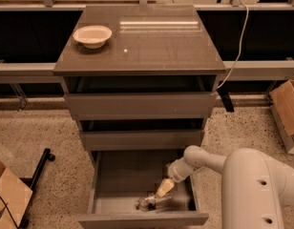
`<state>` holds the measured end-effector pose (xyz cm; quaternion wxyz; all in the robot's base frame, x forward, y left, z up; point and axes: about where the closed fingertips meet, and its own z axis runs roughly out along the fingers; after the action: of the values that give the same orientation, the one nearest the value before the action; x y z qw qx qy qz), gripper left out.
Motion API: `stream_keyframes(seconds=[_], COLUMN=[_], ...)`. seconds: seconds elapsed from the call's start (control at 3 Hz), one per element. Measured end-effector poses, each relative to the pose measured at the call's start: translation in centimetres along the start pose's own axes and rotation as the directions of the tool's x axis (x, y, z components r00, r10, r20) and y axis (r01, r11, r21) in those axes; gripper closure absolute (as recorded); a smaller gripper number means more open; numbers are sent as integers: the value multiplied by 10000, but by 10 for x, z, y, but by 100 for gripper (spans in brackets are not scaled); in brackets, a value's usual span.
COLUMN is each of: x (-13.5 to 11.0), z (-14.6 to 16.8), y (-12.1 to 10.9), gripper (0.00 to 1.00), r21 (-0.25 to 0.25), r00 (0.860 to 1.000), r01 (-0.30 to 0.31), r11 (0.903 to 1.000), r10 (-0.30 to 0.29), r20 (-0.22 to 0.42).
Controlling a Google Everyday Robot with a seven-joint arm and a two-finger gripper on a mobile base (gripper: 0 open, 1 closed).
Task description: Pick water bottle from bottom drawer and place on counter
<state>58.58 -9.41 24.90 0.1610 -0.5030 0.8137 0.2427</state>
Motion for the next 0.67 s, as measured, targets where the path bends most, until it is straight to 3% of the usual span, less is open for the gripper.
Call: stream_keyframes(seconds=[0.33,0.67], x=[14,15], z=[30,33], y=[-10,-9], gripper=[0,0], r21=[203,202], r00=[9998,9998], r01=[-120,-149], r11=[9997,9997], r10=[117,146], r20=[129,135])
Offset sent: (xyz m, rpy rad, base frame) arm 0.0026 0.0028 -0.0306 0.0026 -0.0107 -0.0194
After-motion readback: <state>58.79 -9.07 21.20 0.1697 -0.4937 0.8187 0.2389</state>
